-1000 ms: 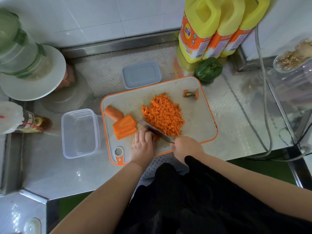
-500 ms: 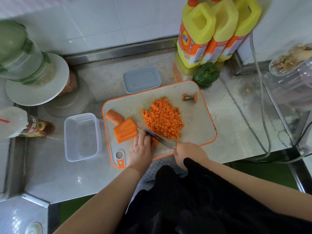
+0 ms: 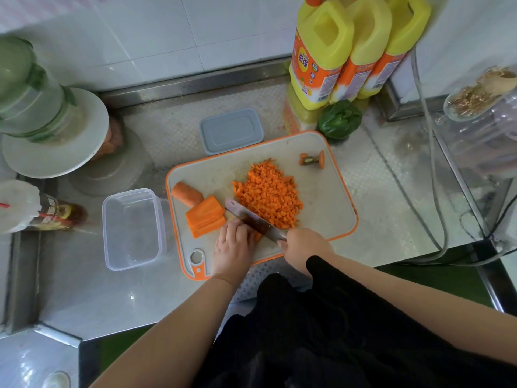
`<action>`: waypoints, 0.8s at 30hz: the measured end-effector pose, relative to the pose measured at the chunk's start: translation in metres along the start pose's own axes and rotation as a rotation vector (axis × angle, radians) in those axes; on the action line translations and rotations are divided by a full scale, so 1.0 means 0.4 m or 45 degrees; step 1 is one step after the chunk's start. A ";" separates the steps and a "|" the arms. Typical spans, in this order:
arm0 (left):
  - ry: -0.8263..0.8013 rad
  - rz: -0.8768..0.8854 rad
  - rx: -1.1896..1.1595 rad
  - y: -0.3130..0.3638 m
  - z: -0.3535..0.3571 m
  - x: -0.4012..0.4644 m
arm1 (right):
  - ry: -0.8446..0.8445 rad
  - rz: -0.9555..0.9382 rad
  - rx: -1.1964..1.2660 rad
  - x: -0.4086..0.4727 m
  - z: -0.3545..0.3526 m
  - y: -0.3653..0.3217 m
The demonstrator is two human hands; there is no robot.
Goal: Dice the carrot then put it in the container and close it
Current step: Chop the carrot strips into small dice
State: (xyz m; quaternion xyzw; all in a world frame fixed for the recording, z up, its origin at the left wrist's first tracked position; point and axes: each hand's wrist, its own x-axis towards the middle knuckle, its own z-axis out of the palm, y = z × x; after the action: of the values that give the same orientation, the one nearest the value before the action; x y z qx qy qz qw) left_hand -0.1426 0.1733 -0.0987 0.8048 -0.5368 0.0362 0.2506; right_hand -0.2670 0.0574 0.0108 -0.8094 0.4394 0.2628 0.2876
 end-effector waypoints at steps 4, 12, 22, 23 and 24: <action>-0.041 0.019 0.003 -0.003 -0.011 -0.001 | -0.034 -0.058 0.133 0.012 -0.031 0.022; -0.054 -0.024 -0.077 0.000 -0.049 -0.009 | 0.031 -0.034 -0.058 -0.049 -0.024 0.001; -0.111 -0.028 -0.008 0.001 -0.014 -0.014 | -0.028 0.064 -0.124 -0.046 0.016 -0.021; -0.100 -0.023 0.000 -0.001 -0.009 -0.016 | -0.040 0.063 -0.119 -0.043 0.018 -0.024; -0.089 -0.016 0.001 -0.003 -0.004 -0.019 | -0.052 0.060 -0.117 -0.040 0.021 -0.027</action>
State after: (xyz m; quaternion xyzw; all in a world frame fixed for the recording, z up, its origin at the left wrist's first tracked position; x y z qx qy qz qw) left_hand -0.1442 0.1807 -0.1003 0.8090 -0.5402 0.0067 0.2316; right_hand -0.2669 0.0769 0.0185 -0.8056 0.4398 0.3060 0.2527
